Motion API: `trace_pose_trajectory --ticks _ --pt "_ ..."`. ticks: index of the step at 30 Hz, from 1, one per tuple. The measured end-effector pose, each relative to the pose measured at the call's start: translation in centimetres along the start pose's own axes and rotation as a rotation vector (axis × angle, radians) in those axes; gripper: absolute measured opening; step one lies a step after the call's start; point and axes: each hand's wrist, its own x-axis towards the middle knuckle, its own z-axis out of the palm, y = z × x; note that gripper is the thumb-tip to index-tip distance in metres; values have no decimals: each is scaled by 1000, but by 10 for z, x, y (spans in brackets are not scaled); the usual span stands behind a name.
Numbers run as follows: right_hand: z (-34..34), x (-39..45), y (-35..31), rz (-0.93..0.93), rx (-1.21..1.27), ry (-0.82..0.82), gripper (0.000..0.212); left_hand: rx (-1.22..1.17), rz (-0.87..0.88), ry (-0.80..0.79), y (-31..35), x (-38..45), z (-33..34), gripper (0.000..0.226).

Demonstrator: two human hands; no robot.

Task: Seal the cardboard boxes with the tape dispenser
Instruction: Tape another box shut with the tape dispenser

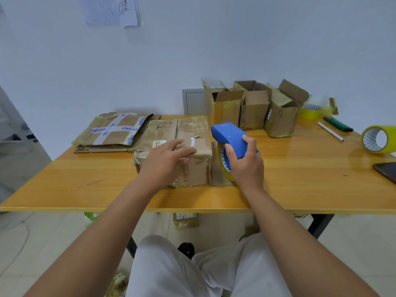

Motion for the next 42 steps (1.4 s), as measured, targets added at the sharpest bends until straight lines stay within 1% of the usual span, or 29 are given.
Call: trace_pose_trajectory --ticks 3,5,7,10,13,15,19,21,23,25,29,32,34,36,39,42 --pt "0 1 0 2 -4 3 50 26 -11 87 3 -4 5 25" --pt "0 0 0 2 0 1 50 25 -88 101 2 -3 7 24" --pt "0 0 1 2 2 -1 50 33 -156 80 -3 -6 11 31" --pt "0 -1 1 3 5 4 50 108 -218 62 -9 -13 16 43" --pt "-1 -2 0 -5 5 9 50 115 -246 13 -16 -11 12 56" --pt "-1 -2 0 -4 0 15 49 105 -232 -26 -24 -9 6 61" --pt "-1 -2 0 -1 -4 8 50 106 -210 -63 -40 -14 2 48" --pt "-1 -2 -1 7 3 4 50 100 -208 -19 -36 -15 4 47" --pt "-2 -2 -1 5 3 3 50 114 -204 37 -27 -15 7 40" --pt "-2 -1 -2 2 -6 -1 50 120 -205 57 -26 -15 7 38" --pt "-3 -1 -4 2 3 -15 51 137 -187 -89 -44 -13 -3 44" --pt "-4 -2 -4 2 7 0 51 140 -262 -168 -49 -15 -3 46" --pt "-4 -3 -4 1 11 5 51 97 -298 -181 -46 -19 0 49" --pt "-5 -1 -4 0 22 -3 52 87 -306 -157 -44 -20 1 53" --pt "-9 6 -7 32 86 12 51 105 -388 -94 -42 -17 -1 64" --pt "-19 10 -20 43 159 133 54 198 -417 1 -30 -15 4 69"
